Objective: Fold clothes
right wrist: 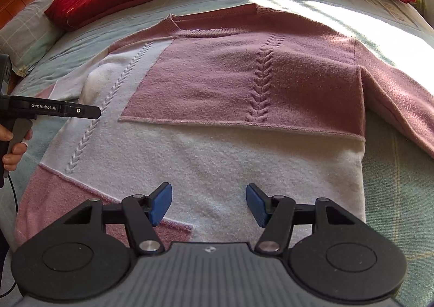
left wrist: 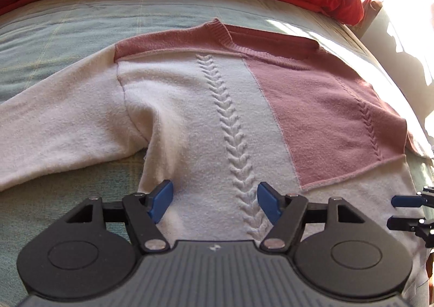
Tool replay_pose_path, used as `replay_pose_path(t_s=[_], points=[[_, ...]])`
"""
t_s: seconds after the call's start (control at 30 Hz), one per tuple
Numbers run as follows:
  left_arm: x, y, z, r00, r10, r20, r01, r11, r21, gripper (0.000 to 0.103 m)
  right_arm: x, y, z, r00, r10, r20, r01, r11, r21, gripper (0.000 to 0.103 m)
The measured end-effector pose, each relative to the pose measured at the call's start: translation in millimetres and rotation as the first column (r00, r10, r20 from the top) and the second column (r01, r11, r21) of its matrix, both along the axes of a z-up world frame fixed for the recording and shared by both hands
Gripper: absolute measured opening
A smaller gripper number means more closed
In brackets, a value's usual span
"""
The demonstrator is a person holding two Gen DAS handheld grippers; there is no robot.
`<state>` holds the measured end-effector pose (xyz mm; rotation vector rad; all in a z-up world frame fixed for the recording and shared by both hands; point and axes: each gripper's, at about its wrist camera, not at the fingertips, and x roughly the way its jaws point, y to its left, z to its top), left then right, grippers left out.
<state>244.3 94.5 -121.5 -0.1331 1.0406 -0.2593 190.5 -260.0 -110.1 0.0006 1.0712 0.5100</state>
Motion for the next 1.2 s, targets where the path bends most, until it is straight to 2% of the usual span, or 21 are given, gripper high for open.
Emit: replay_pose_path(t_s=[0.17,0.23,0.3,0.43,0.53,0.57,0.67,0.7,0.77,0.8,0.83,0.87,1.03,1.2], points=[[-18,14,20,1.000,-0.020,0.023,0.020,0.999,0.025,0.071,2,-3,-3,1.000,-0.012,-0.004,0.012,1.000,0.027,0.067],[-19,29,23,0.998,0.052,0.039,-0.052,0.999,-0.008,0.071,2,-2,-2,1.000,-0.016,-0.001,0.016,0.999,0.030,0.069],[-15,52,17,0.986,0.167,0.007,-0.165,0.982,-0.089,0.071,3,0,-3,1.000,-0.019,0.000,0.019,0.999,0.033,0.070],[-4,85,-10,0.946,0.312,-0.084,-0.323,0.917,-0.234,0.069,4,0,-4,1.000,-0.023,-0.001,0.023,0.999,0.037,0.071],[-1,97,-21,0.917,0.389,-0.089,-0.395,0.857,-0.329,0.069,5,-1,-4,1.000,-0.027,-0.005,0.027,0.999,0.045,0.071],[0,102,-24,0.901,0.425,-0.086,-0.425,0.830,-0.360,0.069,5,-1,-5,1.000,-0.030,-0.007,0.030,0.998,0.048,0.071],[6,113,-29,0.852,0.514,-0.103,-0.506,0.756,-0.415,0.069,7,-1,-6,0.999,-0.034,-0.013,0.034,0.998,0.052,0.072],[8,113,-29,0.845,0.524,-0.102,-0.515,0.750,-0.415,0.069,7,-1,-6,0.999,-0.033,-0.013,0.033,0.998,0.050,0.072],[13,111,-26,0.848,0.523,-0.089,-0.513,0.767,-0.384,0.062,7,1,-6,1.000,-0.024,-0.008,0.024,0.999,0.040,0.073],[16,108,-24,0.852,0.518,-0.074,-0.511,0.793,-0.333,0.054,6,2,-6,1.000,-0.019,-0.004,0.019,0.999,0.034,0.073],[20,104,-22,0.856,0.514,-0.060,-0.511,0.819,-0.261,0.028,6,4,-7,1.000,-0.015,-0.001,0.015,0.999,0.029,0.073],[22,103,-20,0.859,0.509,-0.048,-0.508,0.837,-0.203,0.015,6,4,-7,1.000,-0.015,0.000,0.014,0.999,0.028,0.073],[27,104,-7,0.868,0.495,0.050,-0.492,0.869,-0.054,0.011,6,4,-6,1.000,-0.015,0.002,0.015,0.999,0.030,0.074],[42,103,2,0.898,0.418,0.139,-0.432,0.897,0.090,0.012,6,5,-6,1.000,-0.007,0.004,0.007,1.000,0.022,0.074]])
